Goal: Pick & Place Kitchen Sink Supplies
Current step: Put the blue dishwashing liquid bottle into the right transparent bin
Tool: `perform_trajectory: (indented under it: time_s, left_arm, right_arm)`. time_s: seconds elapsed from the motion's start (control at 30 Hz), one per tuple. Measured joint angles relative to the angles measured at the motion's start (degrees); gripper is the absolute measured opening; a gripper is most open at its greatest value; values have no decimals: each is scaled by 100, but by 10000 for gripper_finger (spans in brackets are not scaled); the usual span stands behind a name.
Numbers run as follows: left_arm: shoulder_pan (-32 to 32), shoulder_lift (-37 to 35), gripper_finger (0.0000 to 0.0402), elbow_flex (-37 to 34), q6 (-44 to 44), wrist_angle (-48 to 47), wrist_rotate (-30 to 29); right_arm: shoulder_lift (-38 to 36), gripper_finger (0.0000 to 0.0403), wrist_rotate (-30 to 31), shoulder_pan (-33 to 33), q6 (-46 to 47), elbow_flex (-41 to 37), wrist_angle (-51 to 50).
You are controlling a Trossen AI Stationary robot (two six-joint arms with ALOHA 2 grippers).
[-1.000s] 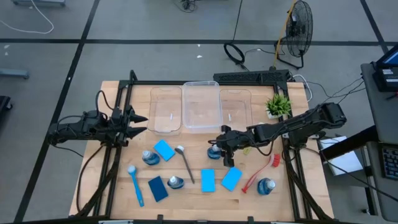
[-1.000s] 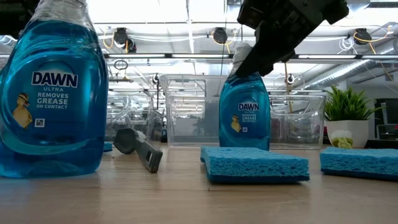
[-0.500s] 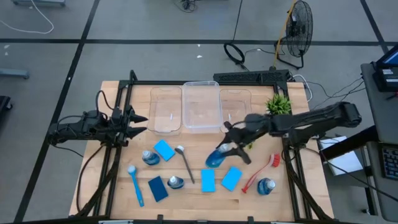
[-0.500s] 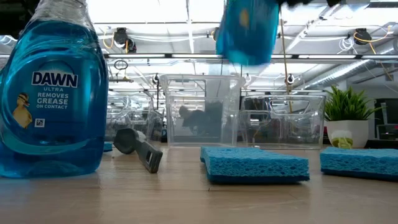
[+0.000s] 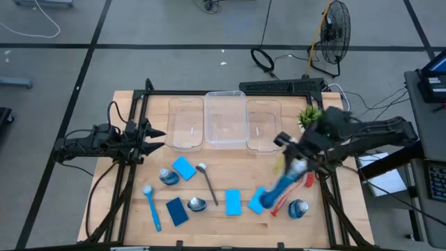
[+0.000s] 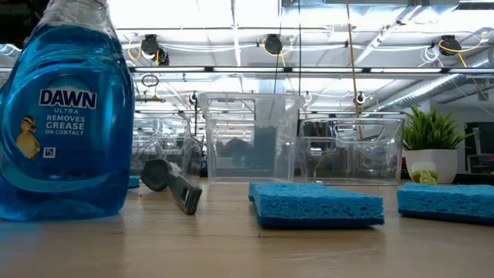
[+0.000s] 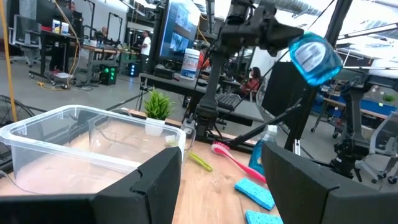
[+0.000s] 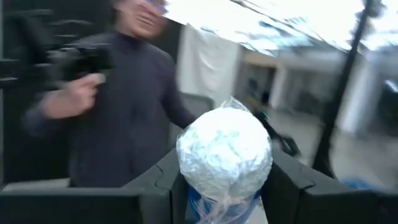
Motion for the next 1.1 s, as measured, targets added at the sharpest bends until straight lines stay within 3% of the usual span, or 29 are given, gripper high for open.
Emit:
perform_trajectory:
  time_s: [0.17, 0.37, 0.53, 0.77, 0.93, 1.1]
  left_arm:
    - [1, 0, 225, -1, 4, -1, 5]
    - [2, 0, 225, 0, 11, 0, 13]
    - [2, 0, 225, -1, 12, -1, 13]
    - [2, 0, 225, 0, 11, 0, -4]
    - [0, 0, 225, 0, 9, 0, -4]
    - [1, 0, 225, -2, 7, 0, -7]
  right_arm:
    - [-155, 136, -689, 11, -14, 0, 649]
    - [-142, 136, -419, 5, 58, 0, 631]
    - [-98, 136, 1104, -34, 242, 2, -353]
    - [-143, 136, 4524, -167, 737, 2, -2618]
    - [-360, 136, 6118, -188, 1206, 2, -3787]
    - [-666, 136, 7717, -195, 1292, 2, -4240]
